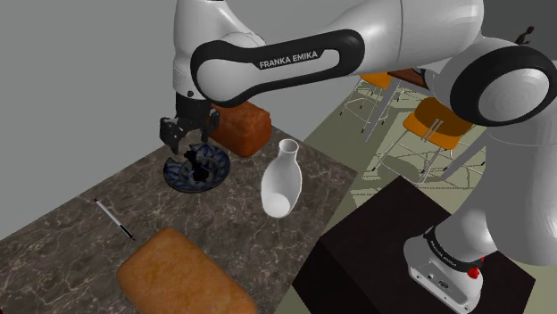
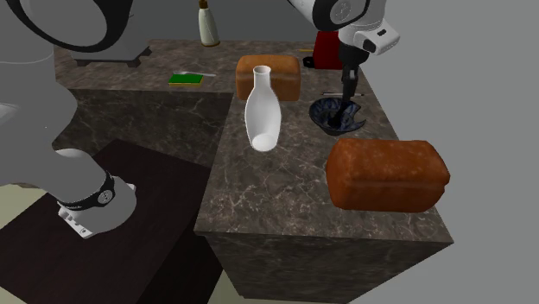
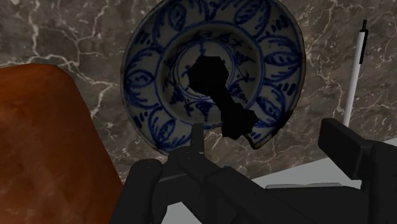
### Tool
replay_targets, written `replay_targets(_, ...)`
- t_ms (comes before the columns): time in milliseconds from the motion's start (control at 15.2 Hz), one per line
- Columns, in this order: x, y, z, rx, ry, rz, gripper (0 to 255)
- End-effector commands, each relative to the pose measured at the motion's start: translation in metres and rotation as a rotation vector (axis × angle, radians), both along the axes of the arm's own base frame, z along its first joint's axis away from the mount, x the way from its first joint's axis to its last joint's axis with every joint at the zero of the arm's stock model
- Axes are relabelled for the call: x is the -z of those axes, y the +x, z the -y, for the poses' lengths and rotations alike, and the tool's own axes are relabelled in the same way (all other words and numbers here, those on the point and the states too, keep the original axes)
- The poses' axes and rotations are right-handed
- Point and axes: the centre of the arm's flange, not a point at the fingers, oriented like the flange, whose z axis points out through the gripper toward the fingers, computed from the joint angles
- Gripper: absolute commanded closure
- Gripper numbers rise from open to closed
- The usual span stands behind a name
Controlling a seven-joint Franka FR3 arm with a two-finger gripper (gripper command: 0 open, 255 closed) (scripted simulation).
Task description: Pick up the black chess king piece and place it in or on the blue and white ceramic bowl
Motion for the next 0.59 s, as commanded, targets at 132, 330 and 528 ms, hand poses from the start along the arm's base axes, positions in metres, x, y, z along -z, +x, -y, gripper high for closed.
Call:
replay_targets(132, 0.0, 0.0, 0.0, 0.0, 0.0, 0.0, 0)
replay_targets(330, -0.039, -0.002, 0.009, 0.0, 0.0, 0.0, 0)
replay_targets(528, -0.049, -0.003, 0.011, 0.0, 0.0, 0.0, 0)
